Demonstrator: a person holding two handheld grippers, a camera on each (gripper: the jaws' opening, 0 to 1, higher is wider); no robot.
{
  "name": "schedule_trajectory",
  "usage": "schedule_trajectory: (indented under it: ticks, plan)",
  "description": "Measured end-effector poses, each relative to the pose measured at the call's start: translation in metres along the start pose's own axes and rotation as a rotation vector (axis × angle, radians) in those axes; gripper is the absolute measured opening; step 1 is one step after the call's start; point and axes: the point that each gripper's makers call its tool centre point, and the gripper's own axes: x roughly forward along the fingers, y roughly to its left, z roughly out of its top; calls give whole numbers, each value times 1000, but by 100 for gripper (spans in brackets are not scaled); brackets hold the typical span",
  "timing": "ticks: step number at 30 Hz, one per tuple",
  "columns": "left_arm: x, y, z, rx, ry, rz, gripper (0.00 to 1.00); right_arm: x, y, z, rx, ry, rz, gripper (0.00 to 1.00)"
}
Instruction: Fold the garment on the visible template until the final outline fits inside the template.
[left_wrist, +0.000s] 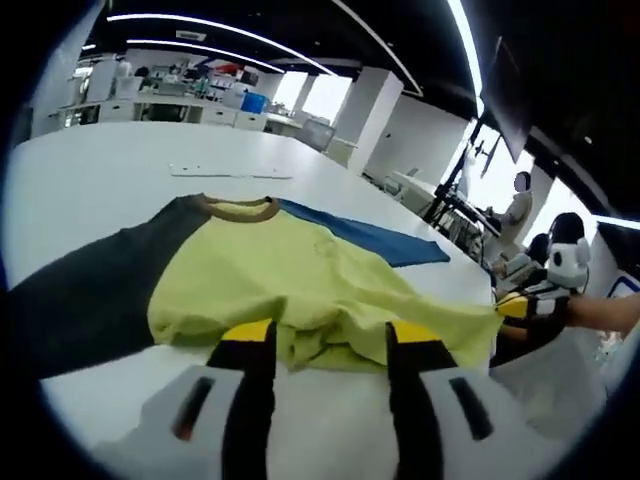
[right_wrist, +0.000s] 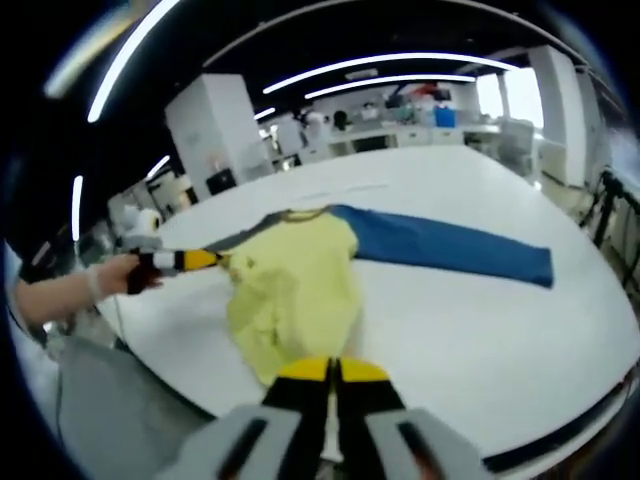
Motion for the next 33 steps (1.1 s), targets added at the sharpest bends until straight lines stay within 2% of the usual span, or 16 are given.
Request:
schedule_trajectory:
  ticks: [2,4,7,10,11,15,17,22,24,25,29,33]
  plan:
    - [4,9,-1,-15,11,17,35,0,0,0,0,2,1,0]
    - [4,8,-3,-23,19,30,32,0,0,0,-1,3,2,0]
    - [9,15,-6,-96,26,43,27,0,0,0,1,4,2,0]
    - [15,25,-9,-130,35,54,23,0,-1,-1,2,6,2,0]
    - [13,19,-10,-170,29,56,22,1,-1,-1,2,6,1,0]
    - [21,19,-6,-235,7,22,19,0,0,-2,0,10,2,0]
    - [20,18,-4,-222,2,19,19,0,0,-2,-4,12,3,0]
    - [15,14,6,-263,-46,-9,20,0,-1,-3,-6,16,2,0]
    - [14,15,7,-288,-56,-12,20,0,-1,-3,-6,16,1,0]
    - [16,19,8,-332,-63,-16,19,0,0,-3,-9,16,2,0]
    - [18,28,5,-356,-57,-5,15,1,0,-2,-10,16,1,0]
    - [20,27,-1,-374,-43,-20,10,1,1,-2,-8,16,0,0]
